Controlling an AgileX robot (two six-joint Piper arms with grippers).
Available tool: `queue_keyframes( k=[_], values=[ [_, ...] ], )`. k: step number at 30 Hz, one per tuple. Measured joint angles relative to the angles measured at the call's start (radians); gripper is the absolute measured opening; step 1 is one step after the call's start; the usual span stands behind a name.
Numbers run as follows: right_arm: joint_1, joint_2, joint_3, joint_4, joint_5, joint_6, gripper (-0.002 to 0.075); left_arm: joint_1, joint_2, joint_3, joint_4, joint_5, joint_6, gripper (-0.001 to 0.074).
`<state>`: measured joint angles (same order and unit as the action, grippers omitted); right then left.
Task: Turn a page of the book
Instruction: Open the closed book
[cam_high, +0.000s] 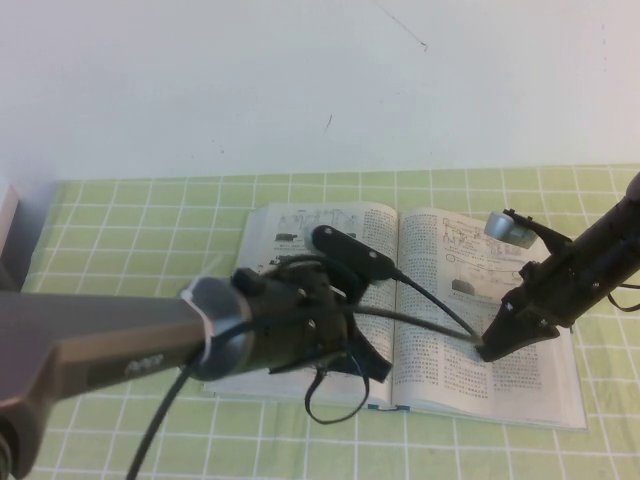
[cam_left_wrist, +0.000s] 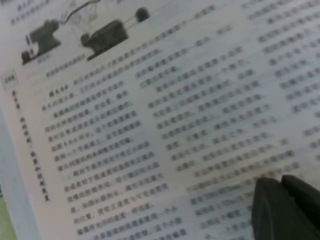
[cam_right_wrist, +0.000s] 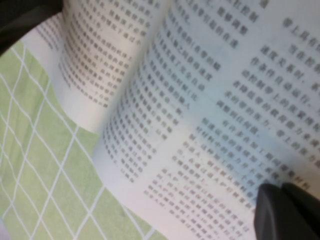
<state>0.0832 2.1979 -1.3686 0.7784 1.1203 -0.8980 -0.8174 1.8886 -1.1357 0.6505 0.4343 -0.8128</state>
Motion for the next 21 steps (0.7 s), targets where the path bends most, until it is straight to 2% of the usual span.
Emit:
queue_keyframes(
  k=[5, 13, 21],
  values=[
    [0.0, 0.0, 0.0, 0.0, 0.0, 0.0, -0.0001, 0.08, 0.0, 0.008, -0.136, -0.052, 0.111, -0.0004],
    [0.002, -0.009, 0.0, -0.006, -0.009, 0.002, -0.0001, 0.094, -0.012, 0.008, -0.214, -0.046, 0.221, -0.0004],
    [0.002, -0.186, 0.002, -0.202, -0.11, 0.017, -0.0001, 0.095, -0.212, 0.02, -0.222, 0.016, 0.269, -0.0004]
  ],
)
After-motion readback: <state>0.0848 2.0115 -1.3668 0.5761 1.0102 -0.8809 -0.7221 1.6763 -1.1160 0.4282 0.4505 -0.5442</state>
